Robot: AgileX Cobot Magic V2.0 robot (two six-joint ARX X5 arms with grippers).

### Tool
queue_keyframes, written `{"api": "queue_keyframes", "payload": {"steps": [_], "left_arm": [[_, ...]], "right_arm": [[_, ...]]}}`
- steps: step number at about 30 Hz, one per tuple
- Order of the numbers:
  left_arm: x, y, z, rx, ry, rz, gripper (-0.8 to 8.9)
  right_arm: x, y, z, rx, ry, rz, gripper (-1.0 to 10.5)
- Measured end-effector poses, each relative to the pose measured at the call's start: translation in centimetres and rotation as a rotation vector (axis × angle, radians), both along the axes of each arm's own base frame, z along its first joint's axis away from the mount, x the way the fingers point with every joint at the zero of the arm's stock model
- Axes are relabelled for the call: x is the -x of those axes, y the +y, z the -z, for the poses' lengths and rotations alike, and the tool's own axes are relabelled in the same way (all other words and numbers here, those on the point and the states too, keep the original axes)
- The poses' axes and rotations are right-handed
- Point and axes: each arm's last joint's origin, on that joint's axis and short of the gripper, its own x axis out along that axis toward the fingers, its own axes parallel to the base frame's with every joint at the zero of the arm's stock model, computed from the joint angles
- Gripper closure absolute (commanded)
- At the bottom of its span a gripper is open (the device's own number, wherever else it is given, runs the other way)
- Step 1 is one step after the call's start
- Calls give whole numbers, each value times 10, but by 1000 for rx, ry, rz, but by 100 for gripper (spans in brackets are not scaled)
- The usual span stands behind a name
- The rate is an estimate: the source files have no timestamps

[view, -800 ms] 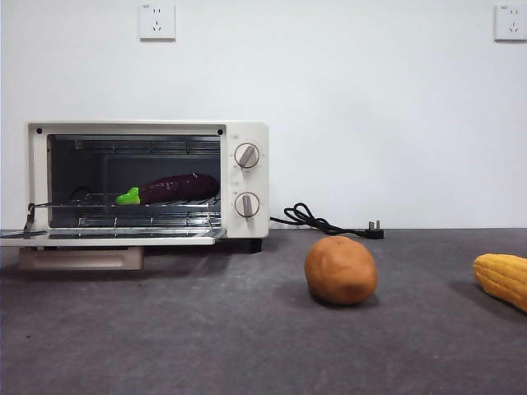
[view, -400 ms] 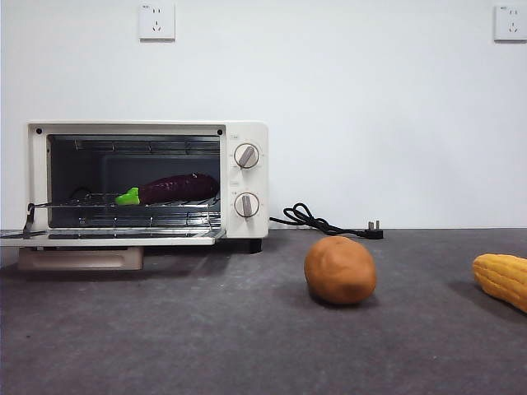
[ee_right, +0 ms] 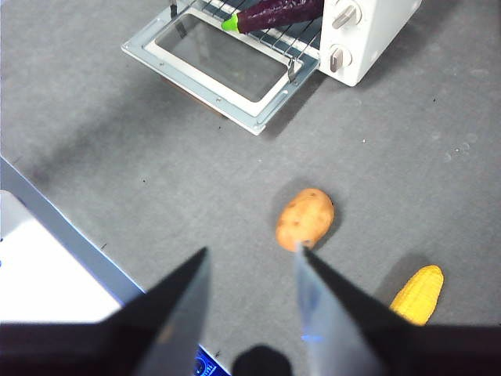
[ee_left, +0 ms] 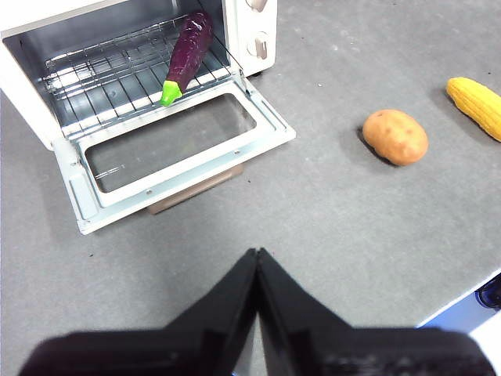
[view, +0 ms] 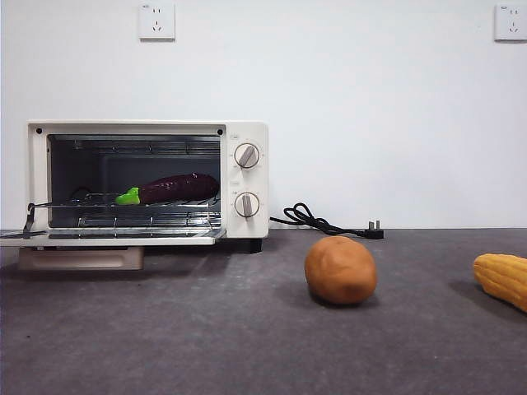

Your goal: Take the eggplant from the table,put the eggplant in the oven

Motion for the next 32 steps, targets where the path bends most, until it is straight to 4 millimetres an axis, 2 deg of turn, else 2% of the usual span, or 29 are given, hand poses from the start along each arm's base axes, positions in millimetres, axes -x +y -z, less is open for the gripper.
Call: {"api": "queue_keyframes", "payload": {"steps": [5, 8, 11, 15, 23, 32], "left_arm": [[-1, 0, -1, 3, -13, 0, 819], [-11, -2, -6, 9, -64, -6, 820], [-31, -4, -9, 2, -68, -42, 821], [-74, -2, -6, 16, -17, -109, 821], [-131, 33, 9, 205, 81, -152, 821], [-179, 71, 47, 282, 259, -252, 821]], "right_arm": [[2, -1, -1, -1, -7, -4, 957], [2, -1, -1, -1, -7, -8, 957], [2, -1, -1, -9, -2, -23, 957], [10, -7, -4, -33, -13, -39, 957], [34, -30, -6, -76, -57, -43, 957], [71, -64, -1, -129, -136, -52, 957]]}}
